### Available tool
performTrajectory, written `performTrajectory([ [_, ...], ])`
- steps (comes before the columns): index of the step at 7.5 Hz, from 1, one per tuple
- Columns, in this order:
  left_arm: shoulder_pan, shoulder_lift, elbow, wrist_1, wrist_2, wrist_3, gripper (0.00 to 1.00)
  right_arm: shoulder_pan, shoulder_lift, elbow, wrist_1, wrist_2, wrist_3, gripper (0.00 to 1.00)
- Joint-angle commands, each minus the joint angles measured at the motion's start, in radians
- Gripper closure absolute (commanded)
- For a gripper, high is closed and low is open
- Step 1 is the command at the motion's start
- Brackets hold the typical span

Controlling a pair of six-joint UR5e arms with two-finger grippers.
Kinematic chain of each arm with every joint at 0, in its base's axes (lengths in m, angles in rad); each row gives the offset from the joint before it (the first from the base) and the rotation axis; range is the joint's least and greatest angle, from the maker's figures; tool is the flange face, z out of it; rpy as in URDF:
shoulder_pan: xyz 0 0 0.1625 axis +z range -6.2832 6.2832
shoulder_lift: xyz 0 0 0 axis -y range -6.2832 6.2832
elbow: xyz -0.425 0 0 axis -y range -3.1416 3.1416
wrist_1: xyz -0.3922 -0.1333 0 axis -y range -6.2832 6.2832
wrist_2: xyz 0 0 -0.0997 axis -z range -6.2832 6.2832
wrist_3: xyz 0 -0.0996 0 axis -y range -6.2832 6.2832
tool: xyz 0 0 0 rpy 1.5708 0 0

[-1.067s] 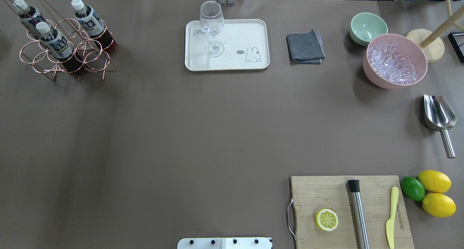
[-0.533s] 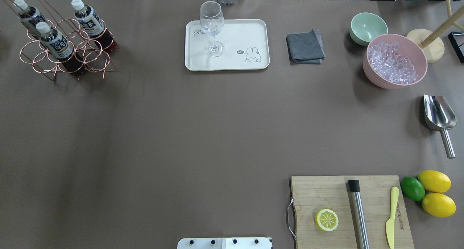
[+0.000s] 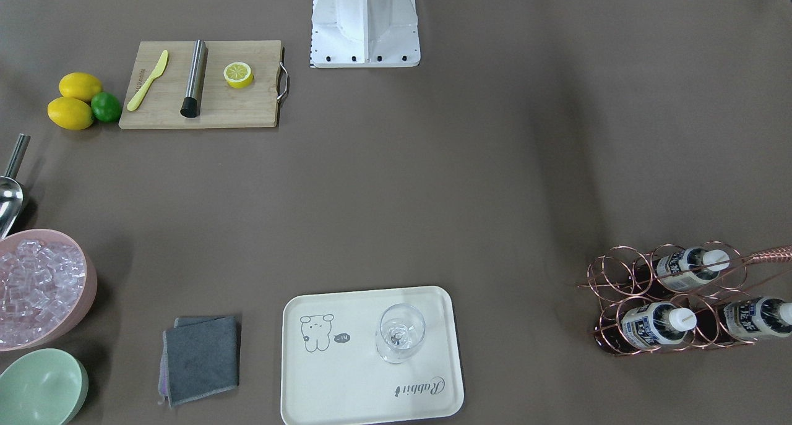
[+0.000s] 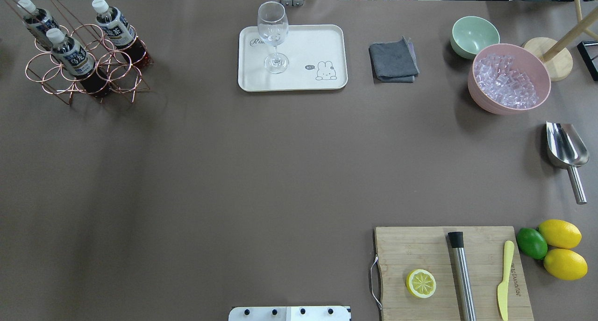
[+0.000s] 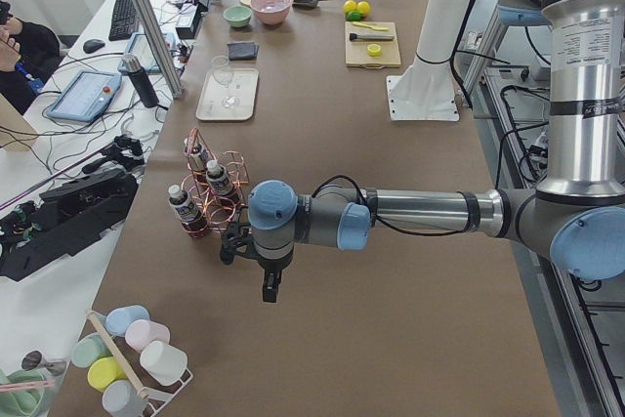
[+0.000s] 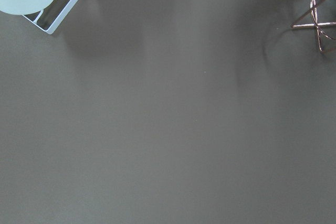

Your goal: Take tea from basket to plate

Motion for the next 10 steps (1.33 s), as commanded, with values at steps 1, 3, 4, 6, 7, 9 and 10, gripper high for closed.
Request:
performTrajectory([
  [1,0.008,-0.011,-0.001,0.0,0.0,0.003,0.01,0.0,0.0,0.001,0.0,0.0,0.0,0.0],
  [3,0.067,-0.067,-0.001,0.004,0.027,0.138,0.01,0.0,0.001,0.001,0.0,0.0,0.0,0.0],
  [4,0.069,-0.086,0.003,0.008,0.088,0.357,0.01,0.0,0.001,0.003,0.0,0.0,0.0,0.0],
  [6,0.054,-0.112,0.001,0.011,0.104,0.648,0.01,0.002,0.0,0.001,0.0,0.0,0.0,0.0],
  [7,0.042,-0.188,0.002,0.035,0.101,0.723,0.01,0.0,0.0,0.0,0.0,0.0,0.0,0.0],
  [9,0.005,-0.25,-0.004,0.147,0.097,0.952,0.01,0.002,0.0,0.0,0.0,0.0,0.0,0.0],
  [10,0.015,-0.368,0.017,0.241,0.1,0.966,0.01,0.002,0.0,0.0,0.0,0.0,0.0,0.0],
])
